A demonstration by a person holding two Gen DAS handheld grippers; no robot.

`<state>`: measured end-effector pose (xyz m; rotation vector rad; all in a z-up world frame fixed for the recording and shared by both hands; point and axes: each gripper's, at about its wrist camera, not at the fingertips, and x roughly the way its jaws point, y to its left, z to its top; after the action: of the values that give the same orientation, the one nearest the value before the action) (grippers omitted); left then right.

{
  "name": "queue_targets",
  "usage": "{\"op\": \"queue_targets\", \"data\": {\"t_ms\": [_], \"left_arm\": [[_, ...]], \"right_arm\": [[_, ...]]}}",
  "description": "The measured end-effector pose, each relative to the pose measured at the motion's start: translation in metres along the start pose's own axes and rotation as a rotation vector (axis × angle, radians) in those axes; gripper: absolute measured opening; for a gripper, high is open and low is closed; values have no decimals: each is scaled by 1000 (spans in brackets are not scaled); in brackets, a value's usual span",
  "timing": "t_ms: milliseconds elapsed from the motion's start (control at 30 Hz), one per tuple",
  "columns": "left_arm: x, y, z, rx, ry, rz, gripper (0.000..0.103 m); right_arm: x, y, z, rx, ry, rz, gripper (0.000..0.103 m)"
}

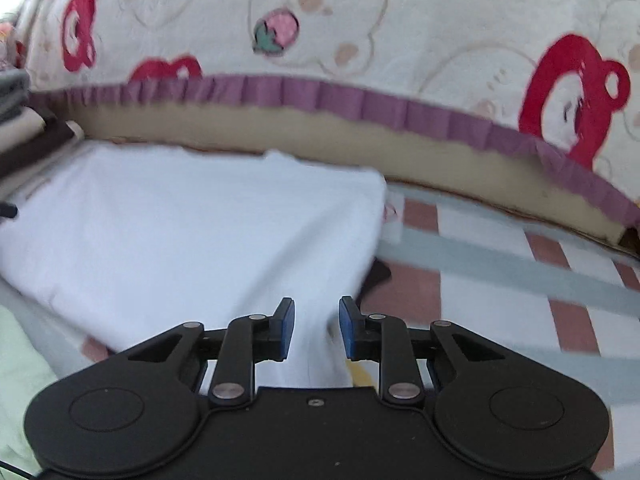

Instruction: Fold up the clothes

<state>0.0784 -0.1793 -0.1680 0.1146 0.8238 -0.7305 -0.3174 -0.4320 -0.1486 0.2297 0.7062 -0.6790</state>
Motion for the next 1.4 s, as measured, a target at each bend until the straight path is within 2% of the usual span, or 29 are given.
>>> {"op": "queue_targets", "data": {"t_ms": [67, 133, 200, 233, 267, 367, 433, 500, 567, 633, 700, 767, 833, 900, 967, 1033, 1100, 1167, 1267, 1300, 1400], "left_arm": [[0, 1, 2, -4, 6, -51, 77], [3, 1, -1, -10, 33, -63, 76], [8, 2, -5, -4, 52, -57, 76], [10, 2, -8, 3, 64, -51, 76], [13, 2, -11, 9, 76, -45, 75], [19, 7, -17, 20, 127, -3, 75], [21, 8, -20, 62, 150, 29, 76], [21, 6, -20, 106, 166, 49, 76], [19, 8, -19, 93, 182, 52, 75], [16, 12, -20, 72, 192, 47, 75], [13, 17, -21, 54, 198, 53, 75], [11, 24, -20, 29, 204, 68, 75], [8, 31, -20, 4, 210, 82, 77], [4, 42, -20, -39, 212, 89, 80], [-2, 58, -21, -98, 211, 86, 80], [-9, 72, -20, -188, 210, 47, 77], [-15, 82, -22, -278, 205, -23, 76], [-13, 91, -27, -401, 229, -145, 76], [-5, 98, -38, -579, 301, -328, 76], [-1, 96, -40, -596, 333, -368, 76], [2, 83, -43, -590, 369, -414, 77]], "right_arm": [[6, -1, -6, 42, 39, -17, 29], [16, -2, -10, 78, 64, -51, 37], [26, -6, -13, 136, 97, -58, 37], [27, -9, -14, 172, 97, -36, 16], [26, -13, -14, 208, 82, -13, 5], [10, -34, -11, 344, 68, -23, 5], [7, -48, -16, 378, 84, -84, 0], [15, -59, -27, 357, 143, -200, 1], [14, -73, -43, 456, 154, -218, 1], [1, -78, -51, 561, 104, -168, 9], [-7, -78, -53, 617, 75, -116, 10], [-11, -75, -53, 718, 63, -55, 20], [-14, -71, -54, 830, 56, -5, 36], [-9, -58, -51, 841, 113, -57, 47], [-6, -40, -41, 760, 144, -108, 47], [-10, -30, -36, 730, 102, -82, 49], [-15, -31, -36, 768, 64, -54, 51], [-19, -34, -39, 822, 38, -45, 51], [-23, -38, -50, 917, 54, -25, 51], [-22, -38, -54, 935, 63, -2, 51], [-14, -30, -61, 953, 89, 68, 51]]}}
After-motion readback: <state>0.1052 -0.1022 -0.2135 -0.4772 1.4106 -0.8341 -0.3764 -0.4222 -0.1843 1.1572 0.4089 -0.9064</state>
